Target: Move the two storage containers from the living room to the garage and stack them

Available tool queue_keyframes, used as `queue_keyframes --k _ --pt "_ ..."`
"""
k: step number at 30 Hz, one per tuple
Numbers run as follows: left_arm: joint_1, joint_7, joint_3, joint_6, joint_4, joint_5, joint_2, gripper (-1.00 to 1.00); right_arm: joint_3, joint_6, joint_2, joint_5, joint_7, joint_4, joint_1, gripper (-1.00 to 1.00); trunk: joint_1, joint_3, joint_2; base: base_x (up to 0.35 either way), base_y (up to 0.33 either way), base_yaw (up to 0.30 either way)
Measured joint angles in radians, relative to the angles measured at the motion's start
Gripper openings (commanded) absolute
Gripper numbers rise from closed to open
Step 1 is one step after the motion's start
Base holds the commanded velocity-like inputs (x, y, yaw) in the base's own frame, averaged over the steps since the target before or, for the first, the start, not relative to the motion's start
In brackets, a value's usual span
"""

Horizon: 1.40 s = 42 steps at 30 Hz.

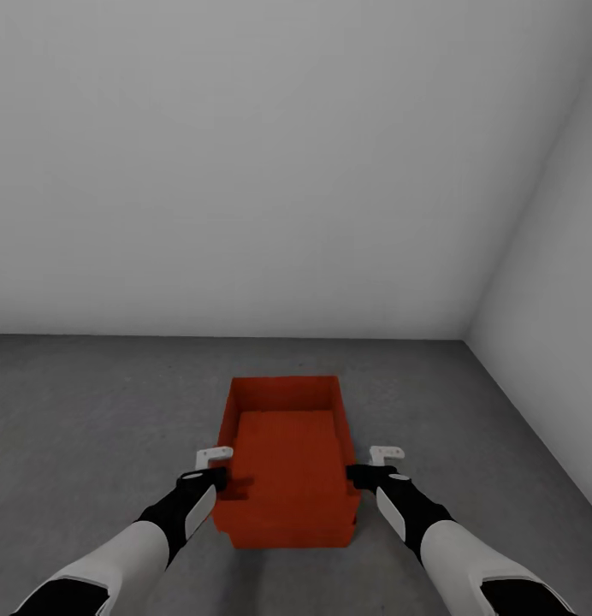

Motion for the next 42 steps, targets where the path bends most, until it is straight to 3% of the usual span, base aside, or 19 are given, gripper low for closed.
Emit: queue_keyframes --k 21,35,42 --pt "0.0 0.0 -0.002 -0.007 -0.012 -0.001 -0.001 1.0 0.0 -0.001 0.0 0.0 0.0 0.0 0.0 1.0 0.0 0.0 0.0 0.0 0.0 0.0" --pt "0.0 -0.002 0.001 -0.007 -0.015 -0.002 0.001 1.0 0.0 0.001 -0.001 0.001 0.0 -0.001 0.0 1.0 -0.054 0.044 0.098 0.0 0.0 0.0" --pt "-0.001 -0.003 0.001 -0.004 -0.078 -0.001 0.003 1.0 0.0 0.001 -0.002 0.003 0.005 -0.009 0.0 1.0 -0.08 0.066 0.147 0.0 0.0 0.0"
